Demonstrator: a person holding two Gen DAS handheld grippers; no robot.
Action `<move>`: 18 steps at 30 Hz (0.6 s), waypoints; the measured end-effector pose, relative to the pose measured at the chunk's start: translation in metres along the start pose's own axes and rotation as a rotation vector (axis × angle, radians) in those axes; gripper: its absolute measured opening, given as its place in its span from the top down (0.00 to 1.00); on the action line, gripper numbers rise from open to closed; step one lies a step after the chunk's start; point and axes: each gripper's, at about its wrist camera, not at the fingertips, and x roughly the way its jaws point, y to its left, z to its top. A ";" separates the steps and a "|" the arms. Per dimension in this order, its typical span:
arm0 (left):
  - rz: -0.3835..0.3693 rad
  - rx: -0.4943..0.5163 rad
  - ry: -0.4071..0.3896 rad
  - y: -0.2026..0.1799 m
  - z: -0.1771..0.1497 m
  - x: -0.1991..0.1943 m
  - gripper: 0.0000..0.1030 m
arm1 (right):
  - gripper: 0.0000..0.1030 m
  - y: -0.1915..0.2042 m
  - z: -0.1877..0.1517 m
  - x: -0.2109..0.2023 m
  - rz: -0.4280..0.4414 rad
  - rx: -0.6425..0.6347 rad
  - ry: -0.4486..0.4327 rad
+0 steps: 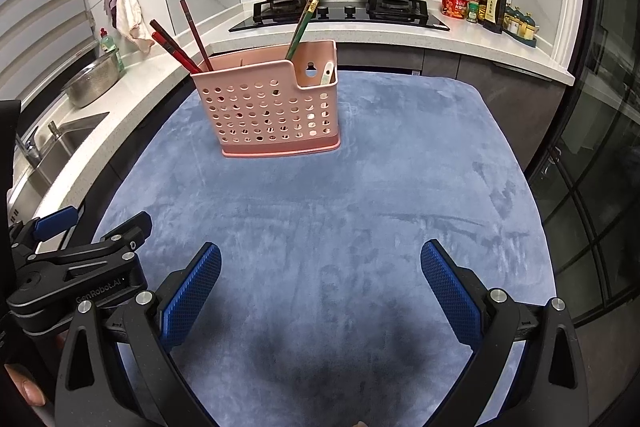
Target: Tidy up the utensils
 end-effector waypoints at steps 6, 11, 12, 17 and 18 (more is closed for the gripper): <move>0.002 -0.001 0.000 0.000 0.000 0.000 0.07 | 0.06 0.001 0.000 0.001 -0.002 -0.001 0.002; 0.003 0.003 0.000 0.001 0.000 0.000 0.07 | 0.06 0.001 0.000 0.001 0.000 0.001 0.003; 0.005 0.003 0.001 0.001 0.000 0.000 0.07 | 0.06 0.001 0.000 0.001 0.000 0.002 0.003; 0.006 0.001 0.004 0.001 0.001 0.000 0.07 | 0.06 0.001 0.000 0.001 0.001 -0.002 0.004; 0.006 0.001 0.004 0.001 0.001 0.000 0.07 | 0.06 0.001 0.000 0.001 0.000 -0.002 0.004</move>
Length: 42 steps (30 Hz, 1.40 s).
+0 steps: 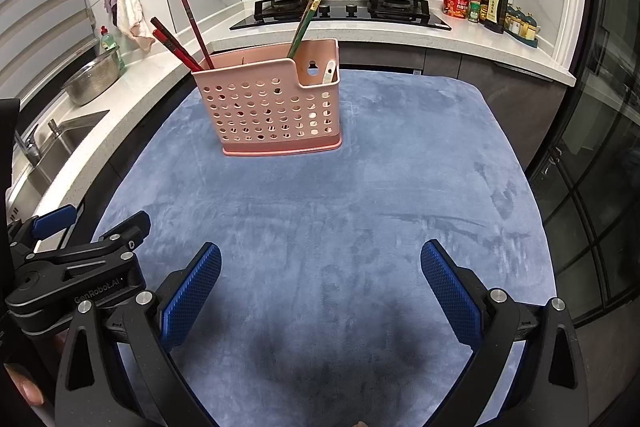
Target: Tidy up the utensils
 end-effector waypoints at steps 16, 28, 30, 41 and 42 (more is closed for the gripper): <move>0.000 0.004 -0.005 0.000 -0.001 0.000 0.07 | 0.06 0.000 0.000 0.001 -0.001 -0.003 0.002; 0.001 0.004 -0.011 -0.001 -0.002 -0.001 0.07 | 0.06 -0.001 0.000 0.001 -0.005 0.002 0.006; 0.002 0.006 -0.013 -0.001 -0.003 -0.001 0.07 | 0.06 -0.001 0.000 0.001 -0.006 0.001 0.006; 0.014 0.011 -0.020 -0.001 -0.003 -0.003 0.07 | 0.06 -0.001 -0.001 0.002 -0.007 0.006 0.005; 0.018 0.013 -0.027 -0.001 -0.003 -0.003 0.07 | 0.06 -0.002 -0.001 0.002 -0.007 0.007 0.006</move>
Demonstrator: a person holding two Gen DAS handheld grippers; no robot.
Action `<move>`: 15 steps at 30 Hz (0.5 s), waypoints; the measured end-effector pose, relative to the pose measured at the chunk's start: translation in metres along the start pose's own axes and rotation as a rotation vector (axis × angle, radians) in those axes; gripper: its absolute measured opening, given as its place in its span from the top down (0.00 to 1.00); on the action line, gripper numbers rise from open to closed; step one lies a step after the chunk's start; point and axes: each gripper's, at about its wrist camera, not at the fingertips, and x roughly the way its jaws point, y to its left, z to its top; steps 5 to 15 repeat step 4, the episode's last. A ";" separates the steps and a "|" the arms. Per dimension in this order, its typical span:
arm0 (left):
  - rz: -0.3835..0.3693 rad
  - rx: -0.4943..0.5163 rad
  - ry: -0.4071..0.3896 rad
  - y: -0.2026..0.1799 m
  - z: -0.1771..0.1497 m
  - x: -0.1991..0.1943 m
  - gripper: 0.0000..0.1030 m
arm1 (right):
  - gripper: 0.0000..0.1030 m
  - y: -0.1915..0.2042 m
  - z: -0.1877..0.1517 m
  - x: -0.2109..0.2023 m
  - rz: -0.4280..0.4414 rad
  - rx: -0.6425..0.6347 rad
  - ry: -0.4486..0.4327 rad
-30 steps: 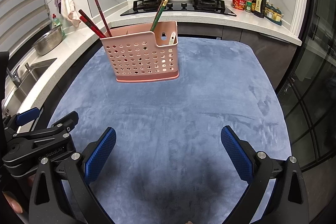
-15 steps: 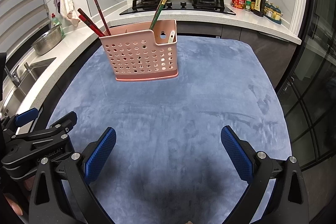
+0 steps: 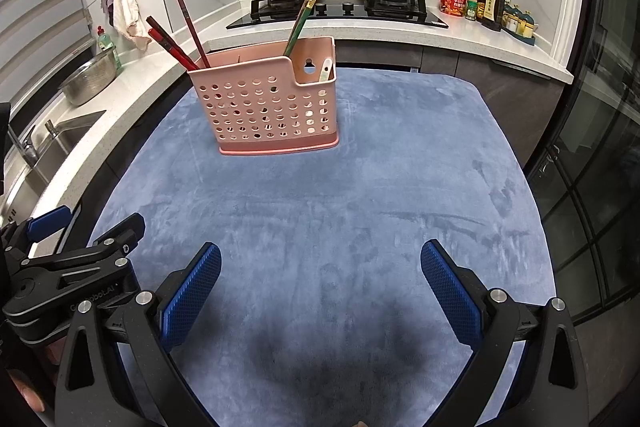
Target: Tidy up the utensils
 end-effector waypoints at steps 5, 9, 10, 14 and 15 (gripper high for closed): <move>-0.012 0.000 0.001 0.003 0.002 0.000 0.07 | 0.06 0.000 0.000 0.000 0.000 -0.002 0.000; -0.012 0.000 0.001 0.003 0.002 0.000 0.07 | 0.06 0.000 0.000 0.000 0.000 -0.002 0.000; -0.012 0.000 0.001 0.003 0.002 0.000 0.07 | 0.06 0.000 0.000 0.000 0.000 -0.002 0.000; -0.012 0.000 0.001 0.003 0.002 0.000 0.07 | 0.06 0.000 0.000 0.000 0.000 -0.002 0.000; -0.012 0.000 0.001 0.003 0.002 0.000 0.07 | 0.06 0.000 0.000 0.000 0.000 -0.002 0.000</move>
